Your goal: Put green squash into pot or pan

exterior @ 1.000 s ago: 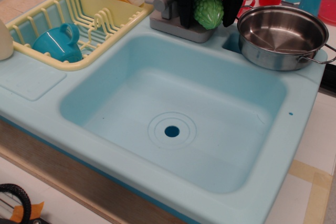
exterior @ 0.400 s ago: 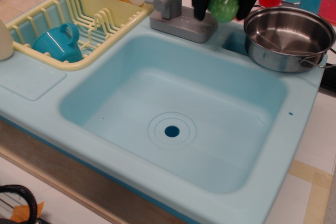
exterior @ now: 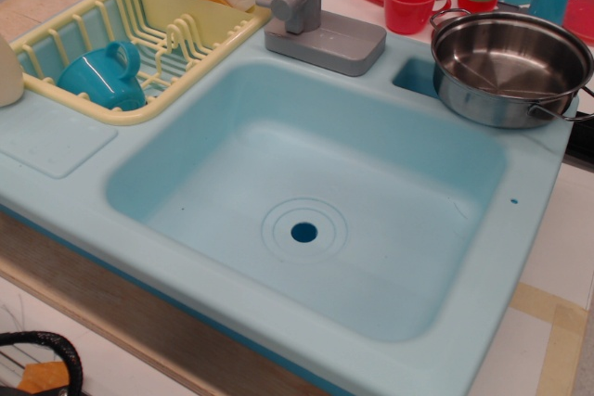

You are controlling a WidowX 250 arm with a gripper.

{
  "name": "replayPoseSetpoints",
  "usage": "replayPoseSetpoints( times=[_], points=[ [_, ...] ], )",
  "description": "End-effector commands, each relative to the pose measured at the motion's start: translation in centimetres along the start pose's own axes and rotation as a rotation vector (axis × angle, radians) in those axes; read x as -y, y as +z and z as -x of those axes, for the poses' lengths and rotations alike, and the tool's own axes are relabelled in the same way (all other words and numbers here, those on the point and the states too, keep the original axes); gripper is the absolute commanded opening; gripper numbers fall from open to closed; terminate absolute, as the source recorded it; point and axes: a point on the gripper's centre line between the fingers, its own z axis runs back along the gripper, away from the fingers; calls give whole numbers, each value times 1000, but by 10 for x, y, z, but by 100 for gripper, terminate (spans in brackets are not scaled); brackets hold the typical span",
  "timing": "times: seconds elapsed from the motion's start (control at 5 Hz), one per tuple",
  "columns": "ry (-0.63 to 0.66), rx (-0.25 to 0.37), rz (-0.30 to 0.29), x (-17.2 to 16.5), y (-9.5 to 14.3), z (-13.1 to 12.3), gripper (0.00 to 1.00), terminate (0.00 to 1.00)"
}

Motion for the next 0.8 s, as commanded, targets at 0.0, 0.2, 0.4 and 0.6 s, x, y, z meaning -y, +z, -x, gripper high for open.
replayPoseSetpoints(
  times=[0.0,0.2,0.4,0.6],
  points=[
    [5,1,98,24,12,4,0,0],
    [11,9,150,28,-3,20,0,0],
    [-15,-13,174,31,-5,14,100,0],
    [-15,-13,174,31,-5,14,100,0]
  ],
)
